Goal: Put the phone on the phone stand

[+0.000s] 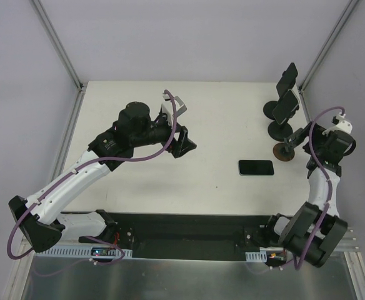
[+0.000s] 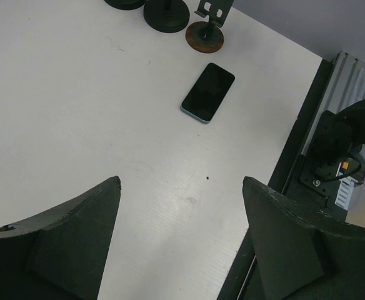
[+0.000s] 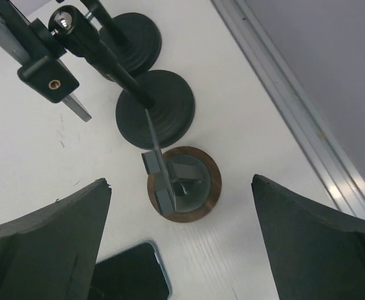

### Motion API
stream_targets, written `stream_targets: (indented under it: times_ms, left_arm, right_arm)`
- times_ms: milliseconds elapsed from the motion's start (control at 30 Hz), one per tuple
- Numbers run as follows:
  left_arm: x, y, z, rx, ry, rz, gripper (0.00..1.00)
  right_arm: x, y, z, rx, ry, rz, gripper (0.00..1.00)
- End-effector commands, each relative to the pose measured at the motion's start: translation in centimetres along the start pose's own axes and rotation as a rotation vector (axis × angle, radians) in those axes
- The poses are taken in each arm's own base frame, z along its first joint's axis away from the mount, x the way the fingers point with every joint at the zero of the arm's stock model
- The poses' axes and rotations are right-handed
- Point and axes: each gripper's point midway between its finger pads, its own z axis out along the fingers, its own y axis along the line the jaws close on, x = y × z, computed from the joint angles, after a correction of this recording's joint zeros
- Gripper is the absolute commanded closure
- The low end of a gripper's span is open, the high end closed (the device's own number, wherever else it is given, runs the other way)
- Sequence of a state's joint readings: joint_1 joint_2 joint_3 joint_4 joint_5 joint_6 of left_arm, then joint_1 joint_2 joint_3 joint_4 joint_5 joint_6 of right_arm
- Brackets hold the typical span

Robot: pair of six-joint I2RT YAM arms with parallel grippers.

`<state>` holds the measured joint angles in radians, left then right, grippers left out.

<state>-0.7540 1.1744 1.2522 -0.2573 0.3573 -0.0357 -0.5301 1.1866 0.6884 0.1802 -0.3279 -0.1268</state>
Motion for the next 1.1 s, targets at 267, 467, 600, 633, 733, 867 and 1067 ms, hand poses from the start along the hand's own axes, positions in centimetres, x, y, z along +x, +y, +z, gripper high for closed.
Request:
stream_targets:
  times_ms: [267,467,600,633,733,867,1067]
  left_arm:
    - [-1.0,-0.9,0.3,0.039,-0.036,-0.004,0.23]
    - [-0.8,-0.8,0.5,0.037,-0.029,-0.009,0.23]
    - [-0.7,-0.6,0.5,0.029,-0.027,-0.005,0.22]
    - [-0.7,-0.7,0.5,0.032,-0.028,-0.006,0.23]
    - [-0.8,-0.9,0.5,0.045,-0.029,-0.008,0.23]
    - [-0.8,-1.0,0.4,0.046,-0.029,-0.011,0.23]
    - [-0.8,-1.0,0.5,0.052,-0.027,-0.012,0.23]
  right_arm:
    - [6.7,5.1,-7.7,0.116,0.141,0.098,0.03]
    - [12.1,7.8,-5.4,0.041,0.344,0.188,0.03]
    - [13.2,6.6,-4.2,0.068,0.367,0.243,0.03]
    - [13.5,6.4,-4.0,0.068,0.379,0.252,0.03]
    - [13.9,5.7,-3.3,0.082,0.382,0.263,0.03]
    - [14.9,5.1,-2.7,0.084,0.415,0.271,0.03]
    - [15.7,5.8,-1.4,0.029,0.435,0.267,0.03]
